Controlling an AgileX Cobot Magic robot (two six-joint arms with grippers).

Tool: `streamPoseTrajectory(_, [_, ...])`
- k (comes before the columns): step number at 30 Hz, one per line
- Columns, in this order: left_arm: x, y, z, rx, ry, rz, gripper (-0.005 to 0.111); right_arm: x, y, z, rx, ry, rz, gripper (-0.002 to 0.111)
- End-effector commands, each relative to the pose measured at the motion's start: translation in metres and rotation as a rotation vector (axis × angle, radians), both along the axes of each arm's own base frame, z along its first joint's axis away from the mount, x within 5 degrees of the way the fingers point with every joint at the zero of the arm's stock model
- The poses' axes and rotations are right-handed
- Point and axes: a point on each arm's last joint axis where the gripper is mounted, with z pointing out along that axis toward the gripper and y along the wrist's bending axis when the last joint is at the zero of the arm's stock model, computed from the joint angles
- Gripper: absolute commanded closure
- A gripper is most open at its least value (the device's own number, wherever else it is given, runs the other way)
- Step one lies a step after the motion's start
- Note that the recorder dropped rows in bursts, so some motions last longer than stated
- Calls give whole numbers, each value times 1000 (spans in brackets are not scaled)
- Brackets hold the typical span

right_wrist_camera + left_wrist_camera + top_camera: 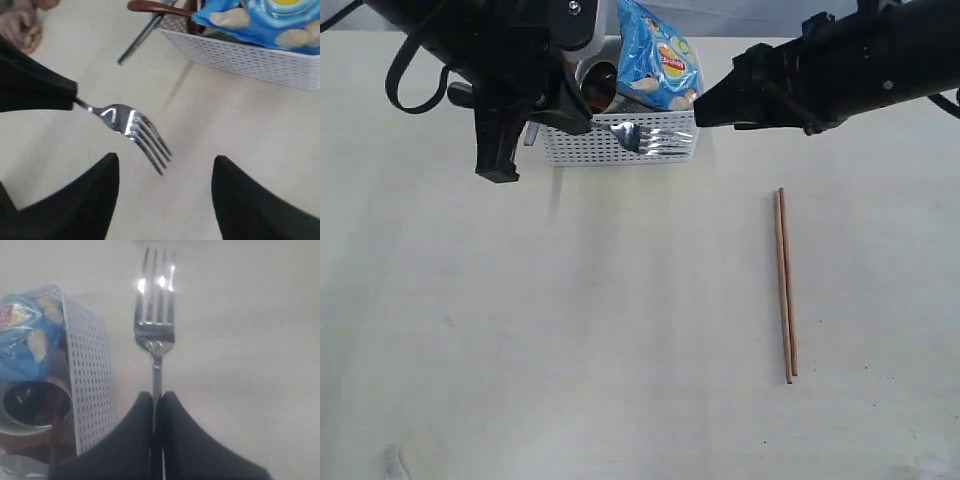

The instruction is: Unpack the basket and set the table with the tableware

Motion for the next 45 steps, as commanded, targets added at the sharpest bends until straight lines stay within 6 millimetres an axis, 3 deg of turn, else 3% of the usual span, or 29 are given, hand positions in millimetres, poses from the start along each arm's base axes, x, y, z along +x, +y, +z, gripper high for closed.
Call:
streamPoseTrajectory(1, [-1, -4, 3, -55, -11, -16, 107, -1, -7, 1, 85, 5, -13, 54])
streamPoseTrajectory(8, [-2, -10, 7, -121, -20, -64, 107, 0, -12, -11, 79, 15, -81, 54])
streamPoseTrajectory(25, [3, -16, 14, -222, -78, -37, 107, -4, -5, -4, 200, 53, -57, 56])
streamPoseTrajectory(42, [2, -17, 15, -238, -62, -37, 107, -4, -5, -3, 208, 56, -58, 108])
streamPoseTrajectory(45, [1, -17, 15, -238, -59, -39, 107, -4, -5, -3, 208, 56, -58, 109])
